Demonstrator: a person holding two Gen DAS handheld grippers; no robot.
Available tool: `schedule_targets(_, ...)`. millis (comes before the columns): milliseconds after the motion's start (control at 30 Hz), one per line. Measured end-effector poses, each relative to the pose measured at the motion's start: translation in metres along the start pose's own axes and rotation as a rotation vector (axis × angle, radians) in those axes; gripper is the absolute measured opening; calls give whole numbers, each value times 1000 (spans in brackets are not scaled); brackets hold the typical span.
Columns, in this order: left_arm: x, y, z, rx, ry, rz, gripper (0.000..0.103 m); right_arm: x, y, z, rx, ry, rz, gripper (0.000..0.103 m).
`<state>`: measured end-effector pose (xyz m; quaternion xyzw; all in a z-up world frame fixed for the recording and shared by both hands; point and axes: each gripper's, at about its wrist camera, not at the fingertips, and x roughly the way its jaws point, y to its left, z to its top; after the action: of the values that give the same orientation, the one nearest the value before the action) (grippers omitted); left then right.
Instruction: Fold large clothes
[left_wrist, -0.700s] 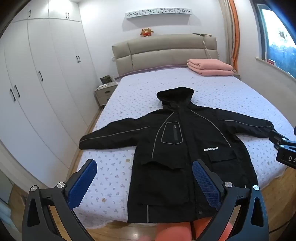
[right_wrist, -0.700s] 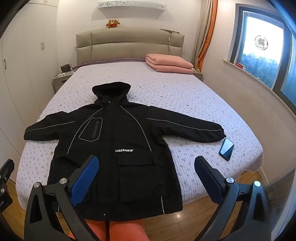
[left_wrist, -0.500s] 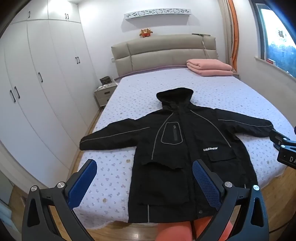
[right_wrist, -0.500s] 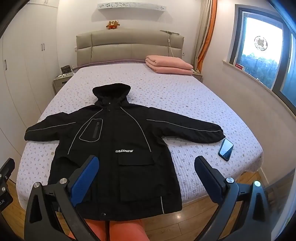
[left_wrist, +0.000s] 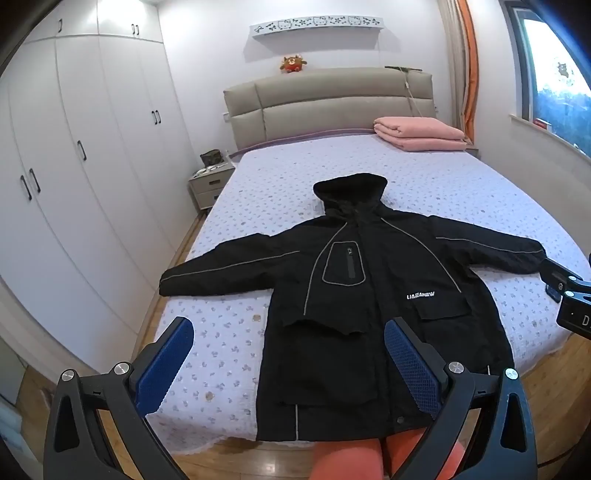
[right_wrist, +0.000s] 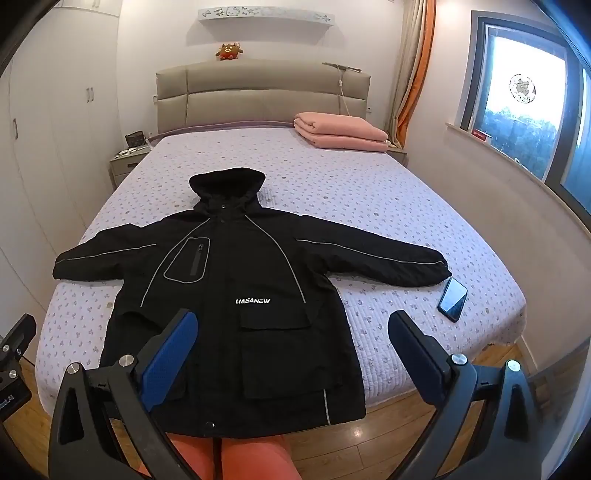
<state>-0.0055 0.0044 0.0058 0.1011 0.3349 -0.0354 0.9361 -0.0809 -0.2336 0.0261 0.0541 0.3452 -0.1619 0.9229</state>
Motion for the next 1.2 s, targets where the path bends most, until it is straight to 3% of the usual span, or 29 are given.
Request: schedule_targets(1200,6,4,1,-20,17,-17,103,-6,8,-2,-13,-3,10,103)
